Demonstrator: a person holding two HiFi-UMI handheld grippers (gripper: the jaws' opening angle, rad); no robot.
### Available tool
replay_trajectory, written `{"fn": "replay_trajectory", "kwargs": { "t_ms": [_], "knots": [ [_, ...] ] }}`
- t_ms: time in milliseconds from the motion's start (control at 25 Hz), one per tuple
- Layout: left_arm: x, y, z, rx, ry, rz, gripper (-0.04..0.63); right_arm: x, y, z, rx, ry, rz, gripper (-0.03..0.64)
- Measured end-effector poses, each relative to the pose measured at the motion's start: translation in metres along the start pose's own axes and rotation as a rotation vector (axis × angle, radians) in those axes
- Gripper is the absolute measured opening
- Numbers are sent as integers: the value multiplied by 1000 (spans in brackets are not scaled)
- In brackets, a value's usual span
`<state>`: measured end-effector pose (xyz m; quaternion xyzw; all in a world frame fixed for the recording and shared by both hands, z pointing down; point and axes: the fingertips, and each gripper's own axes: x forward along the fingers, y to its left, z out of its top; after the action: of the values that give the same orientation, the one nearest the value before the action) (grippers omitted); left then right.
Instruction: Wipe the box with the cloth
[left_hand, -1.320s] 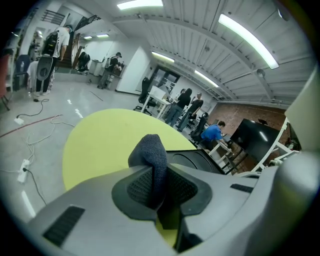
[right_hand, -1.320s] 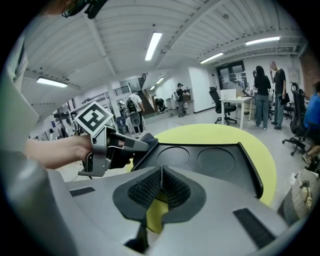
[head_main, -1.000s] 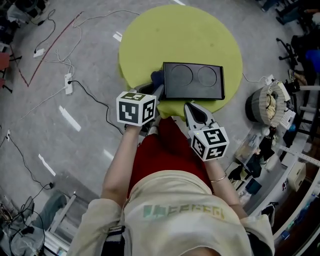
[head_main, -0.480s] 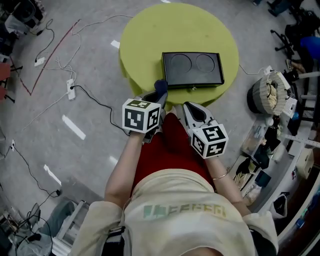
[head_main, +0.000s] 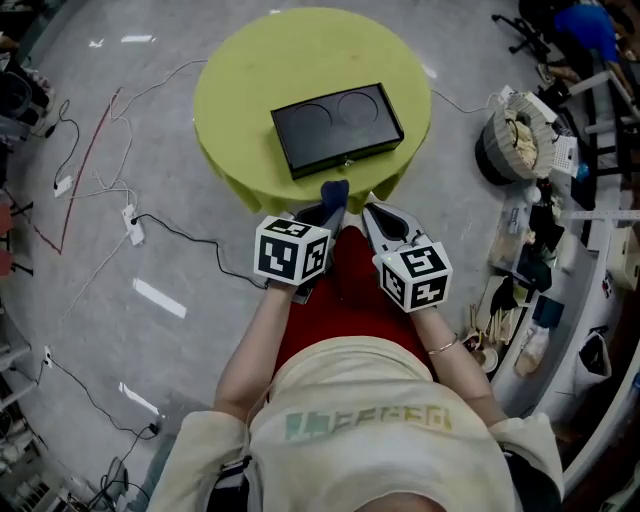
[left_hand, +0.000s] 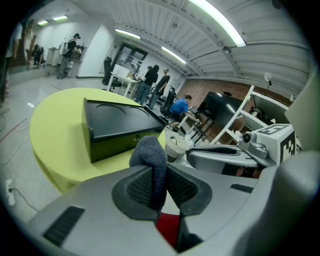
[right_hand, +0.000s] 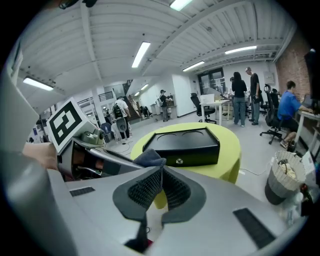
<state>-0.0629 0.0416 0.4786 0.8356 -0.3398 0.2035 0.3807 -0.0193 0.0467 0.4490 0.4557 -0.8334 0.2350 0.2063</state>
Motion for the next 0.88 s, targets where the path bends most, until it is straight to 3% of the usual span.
{"fn": "replay_trajectory", "kwargs": {
  "t_ms": [320,560,720,880],
  "knots": [
    [93,-65,45,159,99,-118,64,-29,-103,-10,117,-19,-143,38],
    [172,-101,109,215,111,-174,64,-29,-195,-3,191,-17,-200,38],
    [217,-106,161,221,89,-164,64,-14,-247,16,201,-18,-187,38],
    [251,-93,211,213,51,-100,64,4,-287,40,193,-20,-153,38]
  ]
}}
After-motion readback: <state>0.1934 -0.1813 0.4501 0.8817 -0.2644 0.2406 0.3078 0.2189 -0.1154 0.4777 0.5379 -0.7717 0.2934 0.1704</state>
